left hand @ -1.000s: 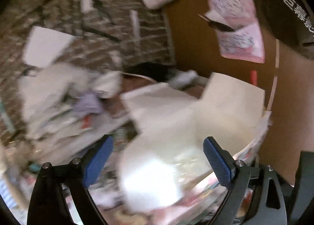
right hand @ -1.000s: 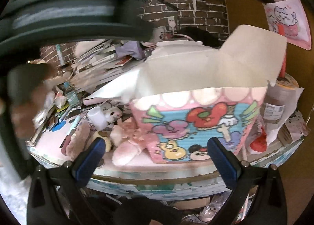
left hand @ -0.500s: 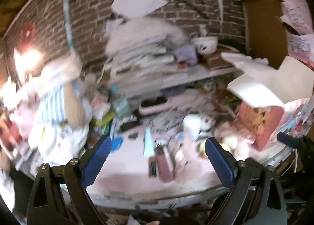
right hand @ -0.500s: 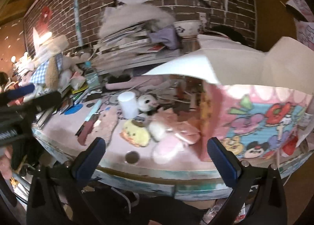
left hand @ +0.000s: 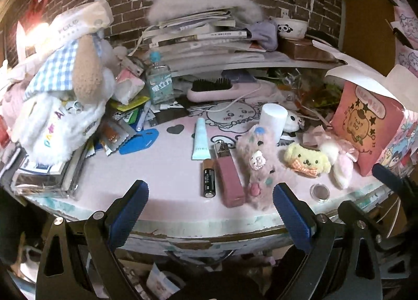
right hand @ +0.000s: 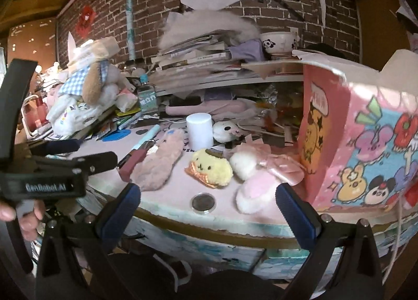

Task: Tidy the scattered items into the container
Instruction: 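Reach the right gripper to the pink pom-pom with bow and grasp it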

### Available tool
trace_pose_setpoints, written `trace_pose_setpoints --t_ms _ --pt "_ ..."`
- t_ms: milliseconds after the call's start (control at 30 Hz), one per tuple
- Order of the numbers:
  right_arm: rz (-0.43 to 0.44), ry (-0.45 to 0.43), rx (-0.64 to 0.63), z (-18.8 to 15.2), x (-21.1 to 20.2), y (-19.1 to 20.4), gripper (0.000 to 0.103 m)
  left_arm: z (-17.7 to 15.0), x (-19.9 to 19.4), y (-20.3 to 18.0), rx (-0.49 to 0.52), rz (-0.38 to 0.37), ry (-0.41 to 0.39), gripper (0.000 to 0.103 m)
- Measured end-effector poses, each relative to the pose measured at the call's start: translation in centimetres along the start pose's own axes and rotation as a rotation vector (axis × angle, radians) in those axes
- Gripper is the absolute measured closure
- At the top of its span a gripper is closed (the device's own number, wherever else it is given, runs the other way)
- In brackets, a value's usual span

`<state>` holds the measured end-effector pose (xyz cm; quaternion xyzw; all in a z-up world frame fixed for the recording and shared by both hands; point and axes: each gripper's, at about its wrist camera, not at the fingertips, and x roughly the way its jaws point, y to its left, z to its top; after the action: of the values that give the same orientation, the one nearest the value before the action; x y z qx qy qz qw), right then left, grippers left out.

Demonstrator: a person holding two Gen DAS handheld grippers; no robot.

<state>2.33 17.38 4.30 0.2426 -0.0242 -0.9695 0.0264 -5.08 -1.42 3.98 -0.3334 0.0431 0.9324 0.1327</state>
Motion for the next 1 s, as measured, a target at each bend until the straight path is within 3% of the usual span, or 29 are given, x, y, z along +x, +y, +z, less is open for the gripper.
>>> trace_pose_setpoints --t_ms 200,333,367,467,500,600,700,800,1000 --pt "0.003 -0.049 0.028 -0.8 0.0 -1.1 0.000 -0.2 -0.2 0.2 -0.008 -0.017 -0.014 0.008" --pt "-0.064 -0.110 0.030 -0.8 -0.7 -1.7 0.002 -0.2 -0.2 0.1 -0.012 -0.020 -0.013 0.008" --pt "-0.072 -0.115 0.023 -0.7 -0.8 -1.7 0.009 -0.2 -0.2 0.1 -0.012 -0.020 -0.014 0.008" --pt "-0.073 -0.092 -0.009 -0.5 0.0 -1.4 0.043 -0.2 -0.2 0.0 -0.015 -0.028 -0.018 0.008" --pt "-0.073 -0.085 -0.018 -0.5 0.2 -1.3 0.048 -0.2 -0.2 0.0 -0.015 -0.031 -0.019 0.008" --pt "-0.059 -0.064 -0.030 -0.6 0.9 -1.1 0.051 -0.2 -0.3 -0.1 -0.019 -0.037 -0.021 0.008" --pt "-0.123 -0.055 -0.036 -0.8 1.6 -1.0 0.057 -0.3 -0.2 0.1 -0.024 -0.030 -0.020 0.008" --pt "-0.177 -0.024 -0.022 -0.7 2.7 -1.7 0.057 -0.3 -0.1 0.4 -0.032 -0.031 -0.021 0.008" --pt "-0.199 0.024 0.011 -1.2 4.2 -2.7 0.052 -0.3 0.0 0.3 -0.030 -0.033 -0.022 0.008"
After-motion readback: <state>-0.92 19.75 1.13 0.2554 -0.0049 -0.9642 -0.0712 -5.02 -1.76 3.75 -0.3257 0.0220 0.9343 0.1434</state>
